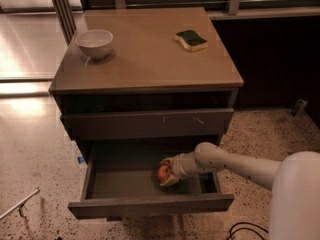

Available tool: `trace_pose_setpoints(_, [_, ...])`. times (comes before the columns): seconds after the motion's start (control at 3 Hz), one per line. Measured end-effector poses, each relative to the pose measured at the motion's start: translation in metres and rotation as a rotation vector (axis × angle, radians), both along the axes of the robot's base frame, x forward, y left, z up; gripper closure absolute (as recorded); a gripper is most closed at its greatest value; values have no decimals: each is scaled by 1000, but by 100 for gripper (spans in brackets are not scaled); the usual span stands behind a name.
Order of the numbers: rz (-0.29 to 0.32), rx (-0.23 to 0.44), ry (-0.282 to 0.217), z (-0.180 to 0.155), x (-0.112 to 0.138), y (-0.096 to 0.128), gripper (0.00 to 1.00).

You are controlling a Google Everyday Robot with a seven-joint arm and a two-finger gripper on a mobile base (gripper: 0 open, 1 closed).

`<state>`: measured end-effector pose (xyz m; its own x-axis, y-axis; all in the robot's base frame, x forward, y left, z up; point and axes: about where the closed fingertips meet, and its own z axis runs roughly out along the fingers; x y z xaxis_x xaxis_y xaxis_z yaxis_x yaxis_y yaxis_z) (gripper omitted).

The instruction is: Place apple into middle drawer

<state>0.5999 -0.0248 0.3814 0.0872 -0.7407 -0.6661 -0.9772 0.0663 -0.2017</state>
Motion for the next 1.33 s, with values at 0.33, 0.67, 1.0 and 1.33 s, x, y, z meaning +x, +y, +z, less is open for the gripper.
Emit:
trace_pose_setpoints(0.33, [0,0,0,0,0,0,59])
trace_pose_setpoints(0.67, [0,0,0,0,0,0,36])
trace_pose_setpoints(1.0, [0,0,0,0,0,0,13])
trace_pose_setpoints(1.33, [0,0,0,0,0,0,0])
